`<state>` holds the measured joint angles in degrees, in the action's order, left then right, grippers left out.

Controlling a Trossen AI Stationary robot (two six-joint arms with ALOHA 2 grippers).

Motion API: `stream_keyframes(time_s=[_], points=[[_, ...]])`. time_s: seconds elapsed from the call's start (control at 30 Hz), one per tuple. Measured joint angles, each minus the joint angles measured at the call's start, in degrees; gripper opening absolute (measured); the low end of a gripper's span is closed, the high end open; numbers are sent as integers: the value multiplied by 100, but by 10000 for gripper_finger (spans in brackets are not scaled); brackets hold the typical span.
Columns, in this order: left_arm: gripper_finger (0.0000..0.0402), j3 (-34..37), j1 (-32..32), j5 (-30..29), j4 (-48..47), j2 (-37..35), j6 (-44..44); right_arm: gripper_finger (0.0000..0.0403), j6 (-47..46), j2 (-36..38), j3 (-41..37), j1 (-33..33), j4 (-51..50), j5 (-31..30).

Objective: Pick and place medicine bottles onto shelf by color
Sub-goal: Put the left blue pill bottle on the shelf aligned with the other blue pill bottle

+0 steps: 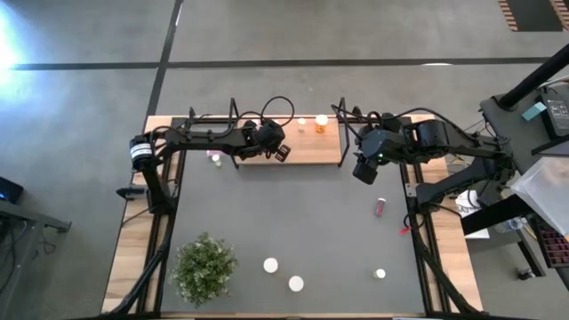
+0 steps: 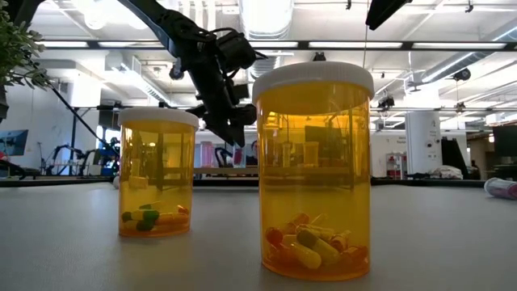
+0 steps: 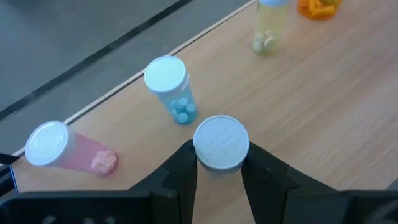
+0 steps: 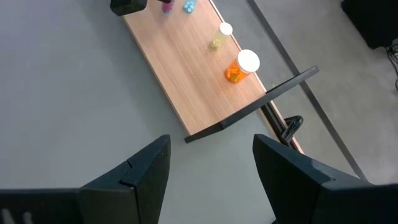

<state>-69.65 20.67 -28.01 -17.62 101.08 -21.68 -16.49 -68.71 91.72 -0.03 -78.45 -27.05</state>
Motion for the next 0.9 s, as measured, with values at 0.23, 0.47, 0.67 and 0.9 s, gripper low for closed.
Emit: stream_keyframes(time_s=[0.23,0.47,0.67,0.9], points=[[94,109,2,113,29,0,-7,219,0,0,-1,1,0,0],[94,227,2,184,263,-2,-19,219,0,0,-1,1,-1,0],[94,236,35,199,283,-2,-1,219,2,0,0,-1,-1,0],[94,234,44,203,287,-2,-5,219,1,-2,0,0,-1,0]])
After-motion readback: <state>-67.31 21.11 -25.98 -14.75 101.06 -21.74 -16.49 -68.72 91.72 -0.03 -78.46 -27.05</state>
